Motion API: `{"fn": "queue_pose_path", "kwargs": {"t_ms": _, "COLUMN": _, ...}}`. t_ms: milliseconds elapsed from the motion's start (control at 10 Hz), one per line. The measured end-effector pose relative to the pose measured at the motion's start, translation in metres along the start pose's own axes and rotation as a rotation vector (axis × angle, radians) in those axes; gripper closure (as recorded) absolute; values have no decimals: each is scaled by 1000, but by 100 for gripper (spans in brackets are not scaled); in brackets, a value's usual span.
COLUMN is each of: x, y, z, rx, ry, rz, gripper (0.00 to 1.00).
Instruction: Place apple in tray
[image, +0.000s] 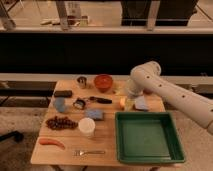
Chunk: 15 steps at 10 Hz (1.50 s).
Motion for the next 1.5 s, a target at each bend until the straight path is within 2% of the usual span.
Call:
{"fn": "queue_pose_path", "kwargs": {"t_ms": 500, "x": 21, "y": -13, "z": 32, "rx": 36, "ry": -9, "rz": 26, "gripper": 20}}
{"fn": "queue_pose_path", "kwargs": {"t_ms": 700, "x": 24, "y": -21, "z": 34, "rx": 71, "ry": -15, "rz": 30, "gripper": 20}}
{"fn": "queue_pose_path", "kwargs": {"t_ms": 1100, "x": 18, "y": -32, "z": 44, "rx": 113, "ry": -27, "rz": 26, "gripper": 20}}
{"fn": "queue_pose_path", "kwargs": {"t_ms": 1500, "x": 13, "y": -33, "z": 74, "rx": 95, "ry": -43, "rz": 44, "gripper": 20}}
